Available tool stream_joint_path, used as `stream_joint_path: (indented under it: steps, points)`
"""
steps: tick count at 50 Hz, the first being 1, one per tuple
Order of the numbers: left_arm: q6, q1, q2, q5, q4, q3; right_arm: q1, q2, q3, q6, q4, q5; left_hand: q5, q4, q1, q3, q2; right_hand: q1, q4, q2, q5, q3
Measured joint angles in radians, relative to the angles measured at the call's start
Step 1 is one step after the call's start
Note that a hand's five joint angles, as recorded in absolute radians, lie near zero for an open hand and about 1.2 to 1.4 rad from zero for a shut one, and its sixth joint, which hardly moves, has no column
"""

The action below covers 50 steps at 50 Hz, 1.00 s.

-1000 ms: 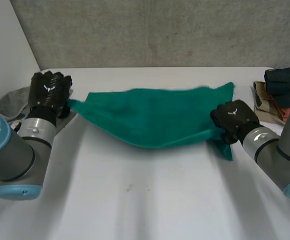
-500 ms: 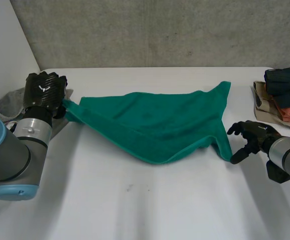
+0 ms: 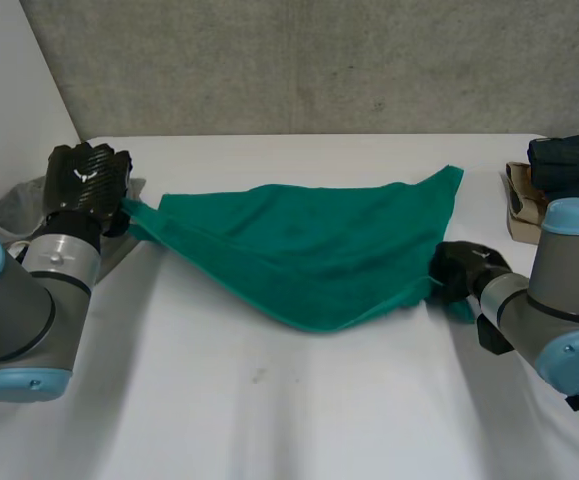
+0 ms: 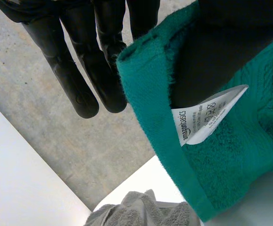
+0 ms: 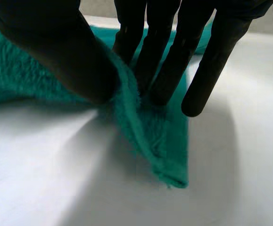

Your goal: Fold the laundry.

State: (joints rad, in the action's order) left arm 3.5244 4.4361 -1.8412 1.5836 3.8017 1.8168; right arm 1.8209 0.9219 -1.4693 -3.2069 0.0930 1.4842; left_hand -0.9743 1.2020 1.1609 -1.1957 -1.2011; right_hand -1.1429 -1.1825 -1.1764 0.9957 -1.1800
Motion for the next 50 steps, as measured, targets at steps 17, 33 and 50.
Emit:
stream_joint_path:
  steps: [17,33,50]
  points:
    - [0.045,0.075,0.364,-0.016,-0.618,-0.172,-0.126,0.584,-0.009,0.775,-0.292,-0.064,0.000,0.000,0.000,-0.001,0.000,0.000,-0.016,-0.001,0.001,-0.011]
    - [0.350,0.059,0.085,-0.057,-0.882,-0.311,-0.091,0.408,0.151,0.938,-0.521,-0.040,0.000,0.000,0.000,-0.001,0.000,0.000,-0.016,-0.001,0.002,-0.013]
    - [0.264,0.010,-0.305,0.046,-0.054,-0.881,0.006,0.140,0.502,0.780,0.413,0.116,0.000,0.000,0.000,-0.001,0.000,0.000,-0.018,-0.001,0.012,-0.014]
